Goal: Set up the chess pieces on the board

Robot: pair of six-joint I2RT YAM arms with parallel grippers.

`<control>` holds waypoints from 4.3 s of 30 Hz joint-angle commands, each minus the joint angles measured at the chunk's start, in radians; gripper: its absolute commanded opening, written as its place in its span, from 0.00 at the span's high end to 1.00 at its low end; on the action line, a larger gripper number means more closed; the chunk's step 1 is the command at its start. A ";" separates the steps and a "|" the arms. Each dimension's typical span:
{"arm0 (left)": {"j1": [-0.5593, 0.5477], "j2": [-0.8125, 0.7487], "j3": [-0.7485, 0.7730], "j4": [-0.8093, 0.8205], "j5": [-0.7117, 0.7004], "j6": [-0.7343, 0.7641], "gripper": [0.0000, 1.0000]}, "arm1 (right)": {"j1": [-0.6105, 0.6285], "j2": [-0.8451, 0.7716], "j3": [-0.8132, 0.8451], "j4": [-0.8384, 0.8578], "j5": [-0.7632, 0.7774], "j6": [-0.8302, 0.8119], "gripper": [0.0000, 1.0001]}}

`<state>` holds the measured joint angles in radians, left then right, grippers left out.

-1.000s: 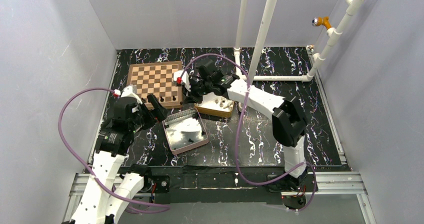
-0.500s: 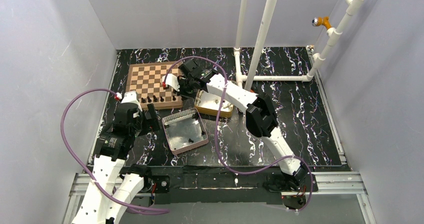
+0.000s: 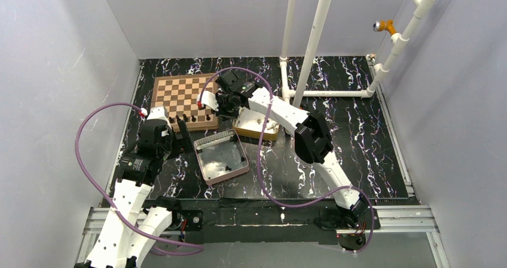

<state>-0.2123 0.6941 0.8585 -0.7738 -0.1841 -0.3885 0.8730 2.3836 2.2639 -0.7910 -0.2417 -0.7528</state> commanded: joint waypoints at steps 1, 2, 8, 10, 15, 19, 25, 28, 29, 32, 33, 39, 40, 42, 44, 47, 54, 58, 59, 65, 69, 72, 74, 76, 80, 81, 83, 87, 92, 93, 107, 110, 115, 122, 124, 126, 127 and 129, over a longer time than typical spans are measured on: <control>0.004 -0.018 -0.012 0.017 0.000 -0.046 0.02 | -0.034 -0.080 0.008 -0.042 -0.198 -0.070 0.99; 0.004 -0.024 -0.016 0.025 0.017 -0.047 0.02 | -0.039 -0.114 -0.022 -0.055 -0.240 -0.098 0.99; 0.004 -0.026 -0.034 0.100 0.169 -0.061 0.02 | -0.043 -0.305 -0.188 -0.257 -0.326 -0.314 0.99; 0.004 -0.017 -0.043 0.138 0.241 -0.082 0.02 | -0.043 -0.366 -0.266 -0.286 -0.287 -0.334 0.99; 0.004 0.039 -0.050 0.205 0.366 -0.135 0.02 | -0.035 -0.480 -0.504 -0.283 -0.132 -0.340 0.98; 0.004 0.057 -0.069 0.240 0.425 -0.141 0.03 | -0.006 -0.495 -0.638 -0.233 -0.028 -0.235 0.98; 0.004 0.038 -0.091 0.248 0.434 -0.155 0.04 | 0.064 -0.525 -0.793 -0.080 0.107 -0.110 0.98; 0.004 0.021 -0.106 0.252 0.435 -0.170 0.04 | 0.083 -0.505 -0.825 -0.047 0.152 -0.075 0.97; 0.004 0.015 -0.111 0.252 0.439 -0.173 0.05 | 0.084 -0.497 -0.825 -0.044 0.156 -0.063 0.97; 0.004 -0.003 -0.126 0.252 0.443 -0.190 0.05 | 0.088 -0.486 -0.831 -0.036 0.167 -0.042 0.96; 0.004 -0.012 -0.131 0.252 0.443 -0.194 0.05 | 0.091 -0.483 -0.835 -0.034 0.170 -0.039 0.95; 0.004 -0.047 -0.152 0.248 0.446 -0.216 0.06 | 0.104 -0.467 -0.847 -0.030 0.180 -0.021 0.88; 0.004 -0.053 -0.155 0.247 0.446 -0.219 0.06 | 0.105 -0.464 -0.849 -0.028 0.179 -0.018 0.88; 0.004 -0.061 -0.158 0.243 0.448 -0.223 0.06 | 0.106 -0.460 -0.853 -0.026 0.177 -0.012 0.87; 0.004 -0.069 -0.161 0.237 0.448 -0.228 0.06 | 0.106 -0.458 -0.853 -0.025 0.175 -0.005 0.84; 0.004 -0.077 -0.161 0.232 0.451 -0.231 0.06 | 0.106 -0.460 -0.856 -0.025 0.169 -0.001 0.78; 0.004 -0.074 -0.158 0.232 0.504 -0.210 0.08 | 0.106 -0.470 -0.847 -0.026 0.148 0.017 0.54; 0.004 -0.083 -0.148 0.232 0.549 -0.184 0.10 | 0.099 -0.510 -0.812 -0.056 0.106 0.025 0.46; 0.004 -0.085 -0.145 0.232 0.561 -0.179 0.10 | 0.094 -0.530 -0.800 -0.068 0.084 0.017 0.44; -0.006 -0.056 -0.117 0.225 0.637 -0.144 0.02 | 0.032 -0.697 -0.783 -0.198 -0.125 -0.152 0.33; -0.068 -0.016 -0.094 0.225 0.600 -0.115 0.02 | -0.045 -0.818 -0.836 -0.273 -0.268 -0.271 0.32; -0.201 0.046 -0.063 0.228 0.501 -0.140 0.04 | -0.140 -0.901 -0.904 -0.356 -0.413 -0.391 0.33; -0.327 0.123 -0.023 0.228 0.382 -0.144 0.04 | -0.189 -0.972 -0.972 -0.358 -0.471 -0.434 0.33; -0.437 0.215 0.027 0.227 0.303 -0.154 0.07 | -0.218 -1.051 -1.050 -0.328 -0.488 -0.437 0.33; -0.638 0.418 0.150 0.182 0.113 -0.149 0.08 | -0.314 -1.182 -1.163 -0.280 -0.535 -0.381 0.32; -0.671 0.476 0.186 0.157 0.072 -0.141 0.10 | -0.344 -1.208 -1.185 -0.265 -0.547 -0.362 0.32; -0.721 0.584 0.247 0.127 0.023 -0.122 0.14 | -0.409 -1.253 -1.223 -0.233 -0.577 -0.318 0.32; -0.769 0.757 0.323 0.122 -0.018 -0.103 0.27 | -0.527 -1.324 -1.260 -0.224 -0.625 -0.275 0.32; -0.772 0.864 0.382 0.157 -0.017 -0.075 0.37 | -0.599 -1.360 -1.300 -0.189 -0.669 -0.219 0.32; -0.774 0.883 0.389 0.169 -0.008 -0.069 0.39 | -0.605 -1.362 -1.304 -0.185 -0.674 -0.214 0.32; -0.772 1.086 0.447 0.258 0.064 -0.046 0.59 | -0.615 -1.349 -1.327 -0.171 -0.656 -0.210 0.32; -0.771 1.117 0.470 0.259 0.069 -0.044 0.64 | -0.615 -1.344 -1.328 -0.171 -0.655 -0.209 0.32; -0.771 1.151 0.484 0.258 0.086 -0.044 0.68 | -0.615 -1.338 -1.331 -0.167 -0.651 -0.209 0.32; -0.772 1.168 0.488 0.256 0.074 -0.040 0.72 | -0.615 -1.331 -1.334 -0.166 -0.650 -0.209 0.32; -0.771 1.173 0.489 0.254 0.064 -0.039 0.72 | -0.615 -1.329 -1.334 -0.166 -0.650 -0.210 0.32; -0.771 1.178 0.489 0.251 0.060 -0.039 0.73 | -0.615 -1.328 -1.333 -0.166 -0.650 -0.209 0.32; -0.770 1.180 0.491 0.251 0.060 -0.039 0.74 | -0.615 -1.328 -1.333 -0.166 -0.649 -0.209 0.32; -0.770 1.181 0.494 0.251 0.060 -0.039 0.75 | -0.615 -1.328 -1.334 -0.166 -0.649 -0.209 0.32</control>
<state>-0.9817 1.8767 1.3197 -0.5018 -0.1051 -0.4377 0.2619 1.0554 0.9344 -0.9680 -0.8703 -0.9676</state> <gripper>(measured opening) 0.263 0.680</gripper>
